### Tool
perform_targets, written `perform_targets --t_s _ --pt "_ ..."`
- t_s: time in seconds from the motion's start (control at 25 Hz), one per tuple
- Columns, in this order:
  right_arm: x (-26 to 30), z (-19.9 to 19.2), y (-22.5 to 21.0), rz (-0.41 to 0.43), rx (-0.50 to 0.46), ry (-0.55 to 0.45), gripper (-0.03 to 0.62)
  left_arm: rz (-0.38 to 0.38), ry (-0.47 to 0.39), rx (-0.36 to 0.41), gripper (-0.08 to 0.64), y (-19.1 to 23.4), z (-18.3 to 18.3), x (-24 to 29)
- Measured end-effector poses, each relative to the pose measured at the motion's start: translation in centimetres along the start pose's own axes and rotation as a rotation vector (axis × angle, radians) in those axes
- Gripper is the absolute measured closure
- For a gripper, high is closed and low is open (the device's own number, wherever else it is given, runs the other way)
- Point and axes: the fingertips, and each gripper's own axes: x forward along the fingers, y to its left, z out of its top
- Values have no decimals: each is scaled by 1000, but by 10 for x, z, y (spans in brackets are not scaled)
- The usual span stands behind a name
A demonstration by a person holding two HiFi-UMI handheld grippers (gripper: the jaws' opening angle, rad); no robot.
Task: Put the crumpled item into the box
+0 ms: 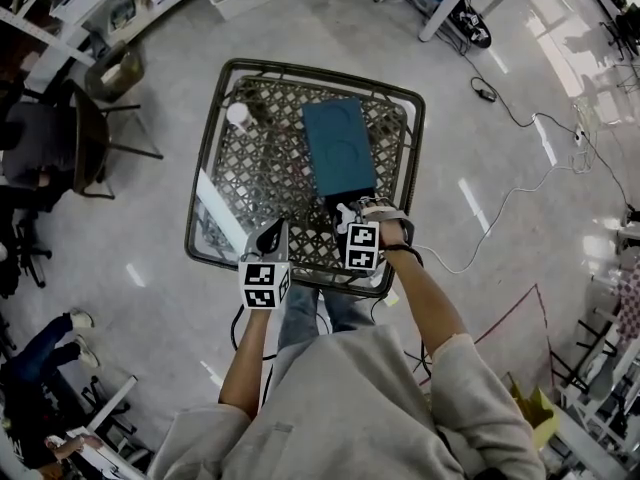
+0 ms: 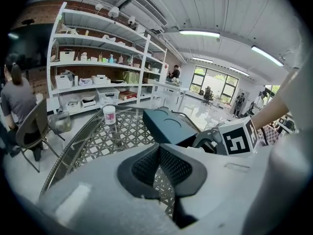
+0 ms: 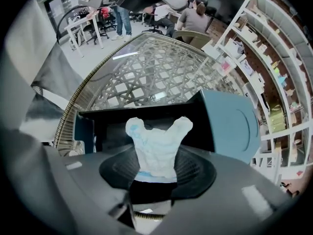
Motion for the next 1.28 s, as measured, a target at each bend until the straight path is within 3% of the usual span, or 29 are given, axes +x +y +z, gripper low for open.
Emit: perform_targets --t_s 0.48,0.68,1.04,1.28 --pt "5 5 3 70 8 -13 391 8 4 -1 554 4 1 -4" --pt "0 4 1 47 10 -26 306 9 3 -1 554 4 2 -6" --pt "-24 4 2 -2 9 -39 295 -16 -12 14 554 -5 8 -6" --pt "-50 13 0 -74 65 -96 302 -32 -24 26 554 -10 15 -5"
